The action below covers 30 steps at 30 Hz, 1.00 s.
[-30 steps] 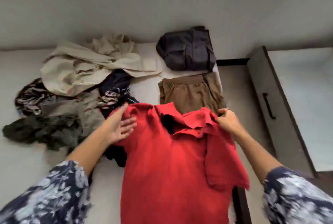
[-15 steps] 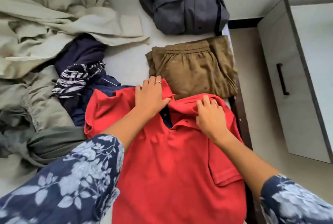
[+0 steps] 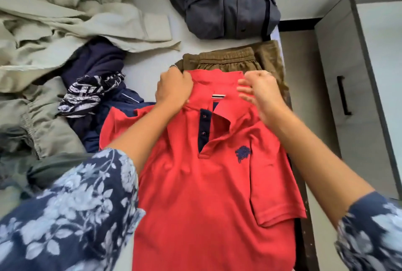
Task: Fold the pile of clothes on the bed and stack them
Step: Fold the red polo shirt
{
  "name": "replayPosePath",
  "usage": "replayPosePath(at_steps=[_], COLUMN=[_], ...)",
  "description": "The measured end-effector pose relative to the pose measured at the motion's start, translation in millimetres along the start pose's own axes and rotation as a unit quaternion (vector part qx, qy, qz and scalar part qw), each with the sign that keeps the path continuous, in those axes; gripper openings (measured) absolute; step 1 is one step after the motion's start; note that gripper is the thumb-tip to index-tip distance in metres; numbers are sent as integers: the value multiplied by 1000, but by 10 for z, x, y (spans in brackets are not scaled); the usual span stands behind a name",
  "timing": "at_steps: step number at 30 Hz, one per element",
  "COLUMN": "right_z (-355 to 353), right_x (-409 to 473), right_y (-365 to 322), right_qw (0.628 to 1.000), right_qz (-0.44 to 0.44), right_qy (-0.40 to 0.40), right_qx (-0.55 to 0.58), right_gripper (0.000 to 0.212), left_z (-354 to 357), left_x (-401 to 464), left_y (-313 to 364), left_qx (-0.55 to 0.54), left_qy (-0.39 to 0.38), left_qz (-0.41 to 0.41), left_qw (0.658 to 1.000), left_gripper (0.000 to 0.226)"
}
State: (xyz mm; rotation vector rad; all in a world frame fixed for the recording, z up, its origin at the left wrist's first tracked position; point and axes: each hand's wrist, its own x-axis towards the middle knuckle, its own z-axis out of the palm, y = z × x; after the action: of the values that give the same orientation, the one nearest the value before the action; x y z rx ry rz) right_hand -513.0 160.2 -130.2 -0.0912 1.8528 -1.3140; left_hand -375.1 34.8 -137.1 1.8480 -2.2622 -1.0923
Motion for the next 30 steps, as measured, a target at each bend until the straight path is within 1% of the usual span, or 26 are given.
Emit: replayPosePath(at_steps=[2,3,4,7,10,11,13,15,18,21,22,24,25,30], right_z=[38,59,88,258,490,556,667,732,749,707,692,668,665,690], right_x=[-159,-302,-454,-886,-954,-907,-802,-738,-690,-704,-721,-781,-824,-945], right_y=[340,516,703,1133,1386,1418,1420,1383,1344,1351,1364,1360,1350,1283], right_qw=[989,984,982,978,970,968,964,959,949,953,958,964,968,976], right_qz=[-84,-96,-90,-23,53,69,76,70,80,82,82,78,70,3], right_qy=[55,74,96,156,193,203,231,255,286,277,266,247,235,204], right_qx=[-104,-128,-134,-134,-141,-134,-108,-105,-102,-86,-74,-59,-55,-76], right_gripper=[5,4,6,22,37,38,32,26,22,11,11,24,26,5], left_z=[106,184,267,554,758,794,849,885,938,927,907,845,818,797], left_x=[-204,-335,-482,-808,-884,-882,-845,-812,-799,-789,-807,-874,-918,-1051], left_y=[-149,-250,-353,-700,-855,-860,-828,-788,-788,-810,-808,-785,-778,-802], left_qx=[8,13,13,14,0,-2,0,4,-16,-71,-98,-150,-171,-286], left_qy=[-12,-23,-36,-65,-59,-46,-19,-1,5,1,0,-4,-8,-45], left_qz=[12,15,12,-13,-12,-1,22,36,55,67,67,57,48,-12], left_qw=[1000,1000,999,998,998,999,1000,999,998,995,993,987,984,957], left_gripper=[28,24,22,22,27,29,29,25,16,14,15,15,14,8])
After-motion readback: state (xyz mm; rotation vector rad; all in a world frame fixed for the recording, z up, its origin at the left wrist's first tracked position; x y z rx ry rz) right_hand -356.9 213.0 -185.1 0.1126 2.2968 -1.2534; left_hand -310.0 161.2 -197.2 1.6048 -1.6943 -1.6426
